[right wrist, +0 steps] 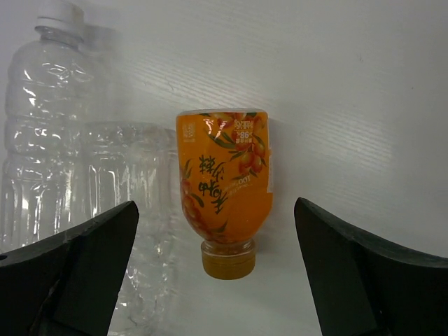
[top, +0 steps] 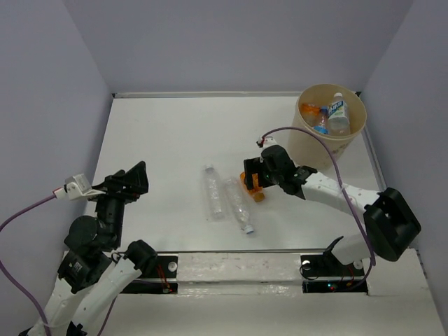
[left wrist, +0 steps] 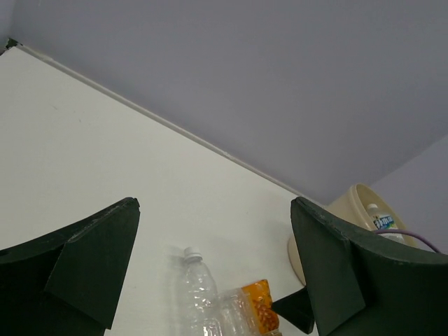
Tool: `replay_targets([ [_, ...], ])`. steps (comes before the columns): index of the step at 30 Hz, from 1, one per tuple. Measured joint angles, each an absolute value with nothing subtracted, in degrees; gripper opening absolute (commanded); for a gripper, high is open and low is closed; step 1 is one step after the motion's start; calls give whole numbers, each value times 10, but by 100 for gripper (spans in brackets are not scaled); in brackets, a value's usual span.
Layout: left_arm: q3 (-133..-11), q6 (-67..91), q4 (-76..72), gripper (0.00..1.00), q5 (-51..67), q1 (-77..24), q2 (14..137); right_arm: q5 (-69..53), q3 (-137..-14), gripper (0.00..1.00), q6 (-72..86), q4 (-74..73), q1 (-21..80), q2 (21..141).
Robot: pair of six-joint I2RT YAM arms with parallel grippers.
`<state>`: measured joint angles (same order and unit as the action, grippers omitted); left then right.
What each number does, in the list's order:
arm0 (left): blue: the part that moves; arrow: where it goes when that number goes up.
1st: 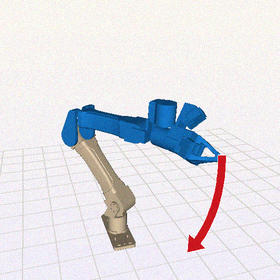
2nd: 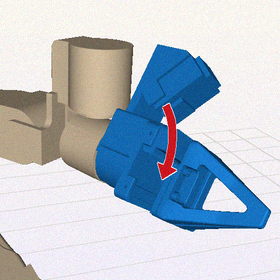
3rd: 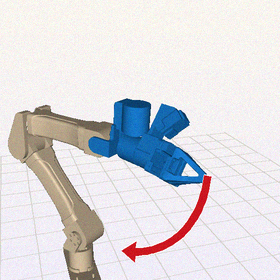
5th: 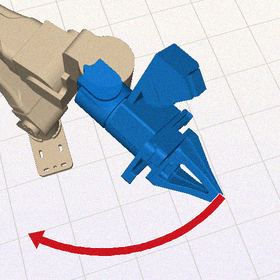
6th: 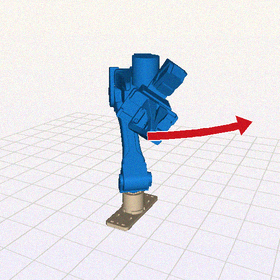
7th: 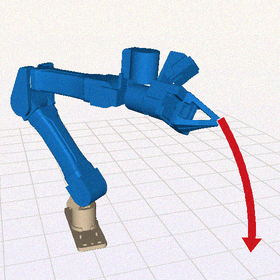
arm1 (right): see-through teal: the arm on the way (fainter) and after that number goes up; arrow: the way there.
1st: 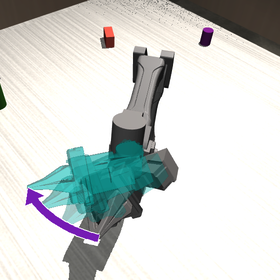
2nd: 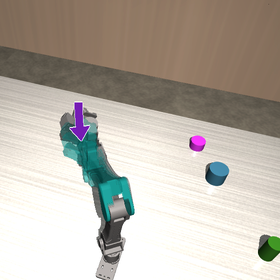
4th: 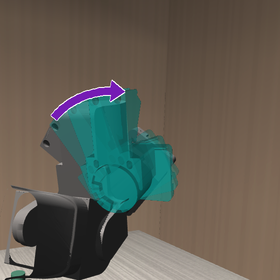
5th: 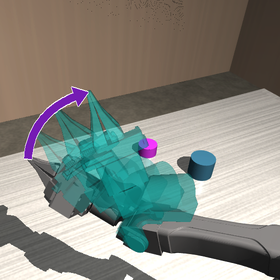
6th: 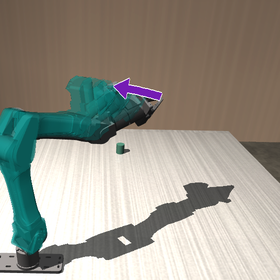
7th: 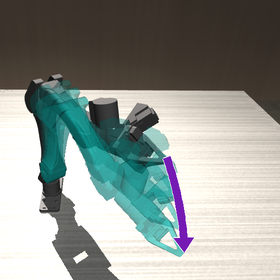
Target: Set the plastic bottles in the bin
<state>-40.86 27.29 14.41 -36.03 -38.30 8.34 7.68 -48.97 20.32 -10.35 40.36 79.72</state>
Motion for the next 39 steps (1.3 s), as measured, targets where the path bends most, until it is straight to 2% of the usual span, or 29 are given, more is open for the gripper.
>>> replay_targets([
  [7,-409,272,144,99,-360,-378,95,80,-498,91,198,-90,404,897],
  [15,-409,272,144,99,-360,-377,95,92,-502,82,194,-85,389,917],
  [16,-409,271,144,99,-360,-377,95,92,-503,75,194,-83,386,917],
  [19,-409,271,144,99,-360,-374,95,92,-505,63,190,-68,381,926],
  [25,-409,270,144,99,-359,-374,95,99,-509,48,182,-61,380,926],
  [29,-409,270,144,99,-357,-374,94,108,-509,48,182,-85,380,878],
  [33,-409,270,144,99,-352,-372,87,124,-533,48,177,-112,380,772],
  [39,-408,270,143,99,-347,-370,80,241,-680,48,132,-123,369,662],
])
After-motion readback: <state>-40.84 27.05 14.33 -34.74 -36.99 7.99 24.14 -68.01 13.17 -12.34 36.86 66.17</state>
